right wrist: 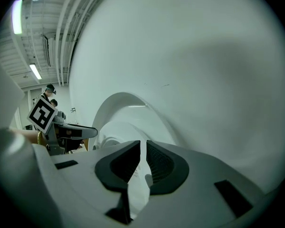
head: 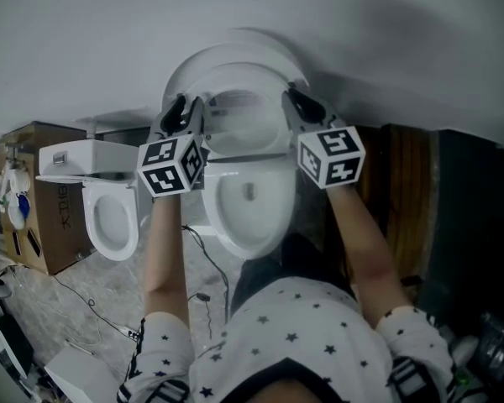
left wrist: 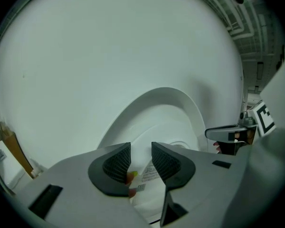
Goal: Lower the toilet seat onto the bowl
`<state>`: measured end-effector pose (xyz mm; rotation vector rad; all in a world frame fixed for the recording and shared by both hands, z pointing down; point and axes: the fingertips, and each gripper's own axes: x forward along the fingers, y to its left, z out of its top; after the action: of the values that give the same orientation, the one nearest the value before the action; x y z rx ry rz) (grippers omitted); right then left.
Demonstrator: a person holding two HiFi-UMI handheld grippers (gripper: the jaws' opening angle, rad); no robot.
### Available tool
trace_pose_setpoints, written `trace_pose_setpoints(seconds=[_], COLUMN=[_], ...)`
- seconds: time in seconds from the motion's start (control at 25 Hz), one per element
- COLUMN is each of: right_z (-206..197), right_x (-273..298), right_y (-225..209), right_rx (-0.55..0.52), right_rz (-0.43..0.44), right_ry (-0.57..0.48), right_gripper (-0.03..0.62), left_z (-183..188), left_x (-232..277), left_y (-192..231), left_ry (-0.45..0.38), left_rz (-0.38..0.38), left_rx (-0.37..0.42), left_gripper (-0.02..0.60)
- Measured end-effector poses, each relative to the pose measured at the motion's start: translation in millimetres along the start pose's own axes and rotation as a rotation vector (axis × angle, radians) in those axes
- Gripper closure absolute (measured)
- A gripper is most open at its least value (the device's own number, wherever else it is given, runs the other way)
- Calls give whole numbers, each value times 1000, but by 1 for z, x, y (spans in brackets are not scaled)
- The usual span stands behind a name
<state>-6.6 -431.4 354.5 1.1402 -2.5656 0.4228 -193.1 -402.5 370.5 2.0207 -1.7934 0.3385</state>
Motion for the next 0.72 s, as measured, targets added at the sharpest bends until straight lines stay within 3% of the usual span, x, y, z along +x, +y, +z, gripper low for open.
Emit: trace_pose_setpoints(seconds=[0.28, 0.72], right_z=[3, -3], right_x=[13, 31], right_y=[-6, 4], right_rx=[-15, -49], right_rz=[-4, 25], right_ry=[15, 57], right_gripper=[495, 418], left_z=[6, 1], left_x=[12, 24], left_y=[5, 2], left_ry=[10, 39], left_rz=[-13, -64], left_rx=[30, 12], left_gripper=[367, 318])
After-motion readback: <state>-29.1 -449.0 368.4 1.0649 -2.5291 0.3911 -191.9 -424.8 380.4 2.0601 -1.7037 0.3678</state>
